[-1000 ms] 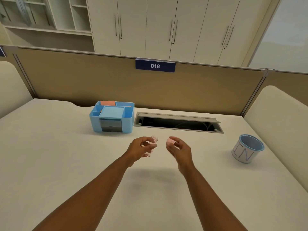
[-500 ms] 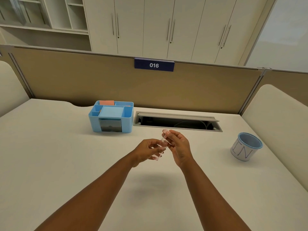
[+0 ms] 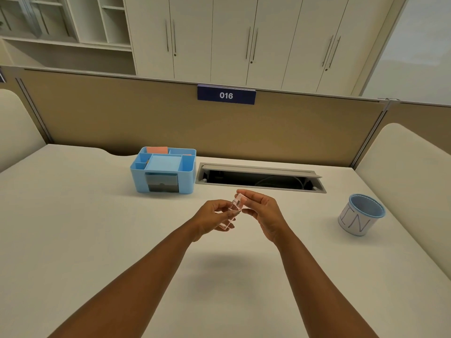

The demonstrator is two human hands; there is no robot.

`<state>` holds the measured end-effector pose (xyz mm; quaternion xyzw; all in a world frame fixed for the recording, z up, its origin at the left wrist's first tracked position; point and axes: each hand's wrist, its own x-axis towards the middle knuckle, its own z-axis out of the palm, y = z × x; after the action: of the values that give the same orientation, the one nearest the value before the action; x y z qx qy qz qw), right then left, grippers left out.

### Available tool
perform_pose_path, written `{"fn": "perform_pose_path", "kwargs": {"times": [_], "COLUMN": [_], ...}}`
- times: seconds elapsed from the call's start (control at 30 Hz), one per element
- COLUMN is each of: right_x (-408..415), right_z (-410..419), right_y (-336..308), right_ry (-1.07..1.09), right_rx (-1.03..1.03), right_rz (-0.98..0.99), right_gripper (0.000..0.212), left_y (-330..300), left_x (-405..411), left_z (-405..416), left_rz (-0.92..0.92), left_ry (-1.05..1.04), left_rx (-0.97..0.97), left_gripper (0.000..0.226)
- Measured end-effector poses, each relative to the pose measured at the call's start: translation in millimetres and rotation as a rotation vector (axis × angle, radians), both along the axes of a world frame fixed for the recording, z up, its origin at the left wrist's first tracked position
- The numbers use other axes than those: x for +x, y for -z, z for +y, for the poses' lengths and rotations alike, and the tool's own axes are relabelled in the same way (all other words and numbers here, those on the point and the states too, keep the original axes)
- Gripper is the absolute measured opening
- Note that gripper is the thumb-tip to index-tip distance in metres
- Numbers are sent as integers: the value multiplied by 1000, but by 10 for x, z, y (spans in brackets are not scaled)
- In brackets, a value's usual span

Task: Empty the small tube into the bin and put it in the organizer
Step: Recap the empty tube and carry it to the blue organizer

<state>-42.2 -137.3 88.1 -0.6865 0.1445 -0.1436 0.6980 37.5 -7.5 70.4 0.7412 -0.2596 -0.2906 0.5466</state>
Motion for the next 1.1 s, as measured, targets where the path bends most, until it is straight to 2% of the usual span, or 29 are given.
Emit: {"fn": "perform_pose_path", "kwargs": {"times": [0.17,0.47,0.7,0.87,1.1], "right_x": [-49,-121,-162,-168,-149], "right_z": [-109,-264,-321,-332,-305], "right_y": [-74,-175,-153,-75,-14], "right_ry": [-99,-229,-245,-216,-175], "right_rx": [-145,-403,-450,-406,-362], "right_rz": [43,109,129,179,235], "right_gripper": [19,27,27,24,22], "left_y": [-28,-60,-40,-36,-21], "left_x": [17,17,-27,-47,-66], "left_z": [22,9,-35,-51,-71], "left_rz": [10,-16,-10,-67,-152], "left_ry": [38,117,156,153,120], "left_rx": [27,97,121,130,118], "left_gripper": [36,30,31,26,31]}}
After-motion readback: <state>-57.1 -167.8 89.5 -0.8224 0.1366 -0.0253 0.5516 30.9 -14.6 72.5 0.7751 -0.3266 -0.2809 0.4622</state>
